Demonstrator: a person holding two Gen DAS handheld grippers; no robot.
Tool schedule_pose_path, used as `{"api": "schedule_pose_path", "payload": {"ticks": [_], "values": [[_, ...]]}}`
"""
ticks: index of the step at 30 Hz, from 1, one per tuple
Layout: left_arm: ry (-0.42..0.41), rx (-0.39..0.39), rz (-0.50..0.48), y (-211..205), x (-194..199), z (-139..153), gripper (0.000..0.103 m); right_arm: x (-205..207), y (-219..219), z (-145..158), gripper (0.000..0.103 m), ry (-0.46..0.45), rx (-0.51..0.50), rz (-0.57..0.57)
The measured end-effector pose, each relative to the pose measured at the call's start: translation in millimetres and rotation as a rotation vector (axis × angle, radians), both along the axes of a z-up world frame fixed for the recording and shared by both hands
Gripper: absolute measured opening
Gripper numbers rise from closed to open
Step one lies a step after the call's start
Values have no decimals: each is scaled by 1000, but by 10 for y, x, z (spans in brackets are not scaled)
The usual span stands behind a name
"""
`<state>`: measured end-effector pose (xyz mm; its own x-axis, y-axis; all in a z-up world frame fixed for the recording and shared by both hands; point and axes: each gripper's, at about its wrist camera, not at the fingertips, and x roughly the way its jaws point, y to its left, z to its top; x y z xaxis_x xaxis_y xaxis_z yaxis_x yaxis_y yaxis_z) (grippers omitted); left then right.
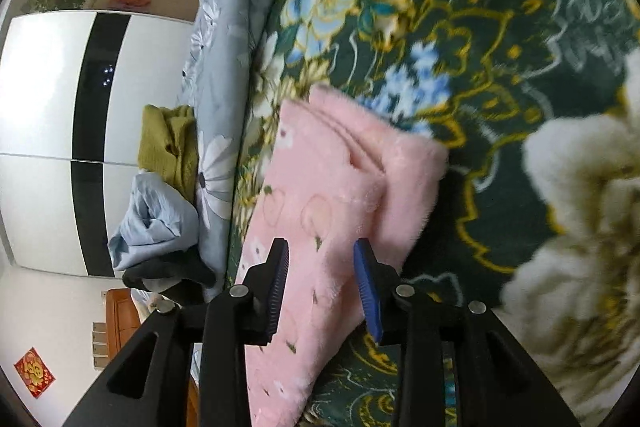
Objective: Fold clothes
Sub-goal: 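Release the pink garment with the left gripper and smooth it flat with the right gripper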
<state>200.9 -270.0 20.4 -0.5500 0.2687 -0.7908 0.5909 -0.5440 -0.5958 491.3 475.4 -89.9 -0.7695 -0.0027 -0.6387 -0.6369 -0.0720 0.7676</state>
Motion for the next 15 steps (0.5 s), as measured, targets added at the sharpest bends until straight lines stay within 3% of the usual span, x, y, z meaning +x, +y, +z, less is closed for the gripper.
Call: {"api": "schedule_pose_path", "payload": {"ticks": [7,15], "values": [[19,-58,-71,251,-78,356,58,-69,-20,-220,35,-45,-35,36],[23,-83,-113,439,-213,447,58,-26,-78,-344,35,60,-56,19]]}}
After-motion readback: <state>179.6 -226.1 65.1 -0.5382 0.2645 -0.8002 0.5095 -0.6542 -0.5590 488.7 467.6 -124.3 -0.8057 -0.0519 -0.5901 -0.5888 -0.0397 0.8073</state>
